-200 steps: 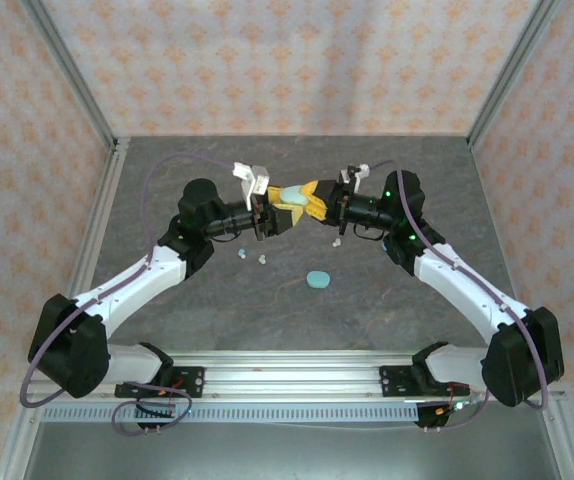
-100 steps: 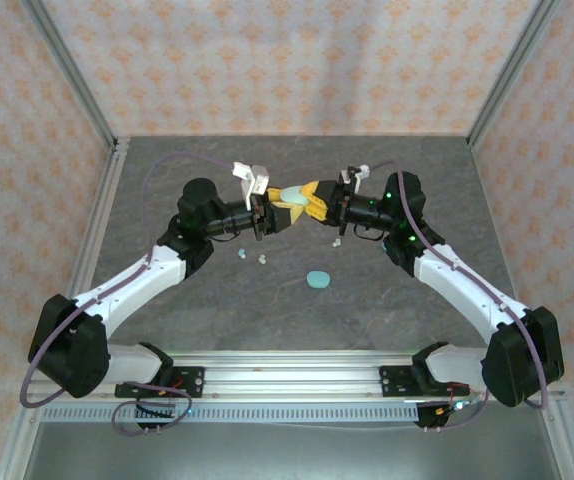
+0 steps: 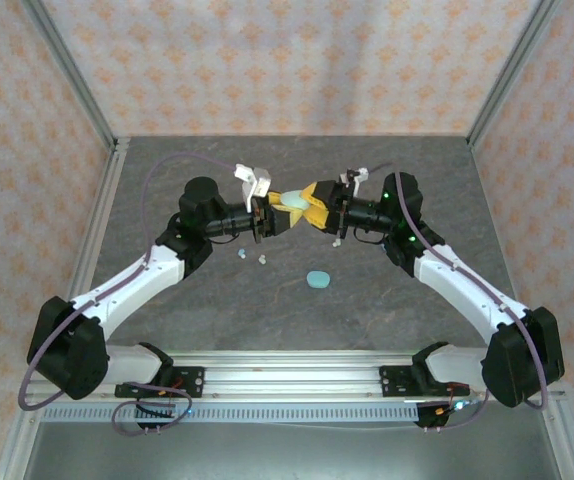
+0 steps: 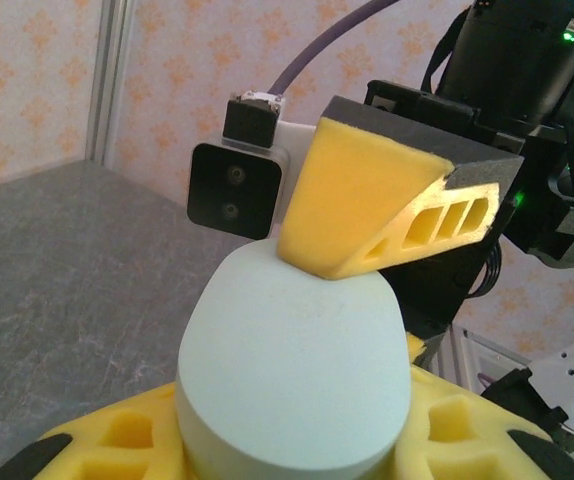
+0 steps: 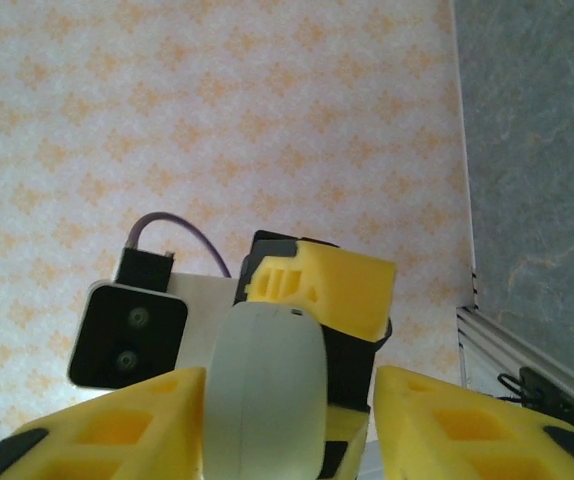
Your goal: Insert the wireless bluetooth earbuds into the charging case
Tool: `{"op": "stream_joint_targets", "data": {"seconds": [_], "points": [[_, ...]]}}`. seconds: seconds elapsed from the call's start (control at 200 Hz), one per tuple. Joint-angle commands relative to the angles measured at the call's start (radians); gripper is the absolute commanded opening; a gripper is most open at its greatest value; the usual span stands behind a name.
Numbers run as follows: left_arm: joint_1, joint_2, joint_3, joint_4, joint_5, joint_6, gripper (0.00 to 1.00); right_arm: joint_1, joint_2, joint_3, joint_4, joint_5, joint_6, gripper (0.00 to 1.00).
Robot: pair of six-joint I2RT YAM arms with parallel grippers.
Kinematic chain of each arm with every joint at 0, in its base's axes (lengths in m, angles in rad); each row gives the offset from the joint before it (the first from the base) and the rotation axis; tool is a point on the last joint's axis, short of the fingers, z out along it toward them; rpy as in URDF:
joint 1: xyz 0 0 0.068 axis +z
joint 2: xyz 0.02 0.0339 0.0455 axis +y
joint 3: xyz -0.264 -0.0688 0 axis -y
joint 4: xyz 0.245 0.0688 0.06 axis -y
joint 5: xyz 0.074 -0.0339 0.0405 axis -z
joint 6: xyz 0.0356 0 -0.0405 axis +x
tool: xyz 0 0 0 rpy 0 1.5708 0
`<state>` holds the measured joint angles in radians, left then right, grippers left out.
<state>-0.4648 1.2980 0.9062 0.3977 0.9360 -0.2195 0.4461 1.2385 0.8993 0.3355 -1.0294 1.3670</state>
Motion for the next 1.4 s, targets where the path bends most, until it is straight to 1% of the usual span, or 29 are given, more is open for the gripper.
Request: {"op": "stream_joint_targets", "data": {"seconds": [0.0,0.095,0.175,0.245,0.33,0.425,0.51,0.625,0.756,0.966,1.096,1.286,1.396], "points": [[-0.003,-0.047,0.047,-0.028,0.014,0.047,0.22,0.0,-0.038,0.014,-0.068,0.002,-0.074,0.52],[-0.002,-0.059,0.049,-0.057,0.014,0.061,0.21,0.0,-0.05,0.036,-0.125,0.022,-0.148,0.59],[-0.002,-0.072,0.048,-0.091,0.014,0.08,0.21,-0.004,-0.105,0.075,-0.234,0.049,-0.272,0.63],[-0.003,-0.088,0.048,-0.129,0.014,0.105,0.21,-0.003,-0.146,0.142,-0.429,0.105,-0.47,0.66],[-0.003,-0.109,0.048,-0.177,0.019,0.138,0.22,0.003,-0.173,0.241,-0.689,0.217,-0.742,0.68],[-0.003,-0.13,0.045,-0.223,0.026,0.167,0.21,0.024,-0.175,0.327,-0.862,0.304,-0.997,0.7],[-0.003,-0.148,0.049,-0.257,0.041,0.185,0.21,0.063,-0.183,0.354,-0.921,0.353,-1.177,0.73],[-0.002,-0.171,0.053,-0.304,0.065,0.22,0.21,0.11,-0.215,0.315,-0.884,0.347,-1.359,0.75],[-0.002,-0.202,0.045,-0.331,0.099,0.272,0.2,0.121,-0.231,0.283,-0.808,0.293,-1.455,0.76],[-0.004,-0.224,0.049,-0.371,0.132,0.316,0.18,0.138,-0.195,0.302,-0.78,0.226,-1.52,0.74],[-0.004,-0.226,0.063,-0.399,0.137,0.328,0.18,0.158,-0.174,0.305,-0.763,0.172,-1.524,0.74],[-0.004,-0.222,0.077,-0.432,0.163,0.341,0.18,0.178,-0.157,0.294,-0.713,0.134,-1.51,0.76],[-0.004,-0.218,0.085,-0.447,0.175,0.341,0.17,0.18,-0.141,0.298,-0.704,0.122,-1.507,0.72]]}}
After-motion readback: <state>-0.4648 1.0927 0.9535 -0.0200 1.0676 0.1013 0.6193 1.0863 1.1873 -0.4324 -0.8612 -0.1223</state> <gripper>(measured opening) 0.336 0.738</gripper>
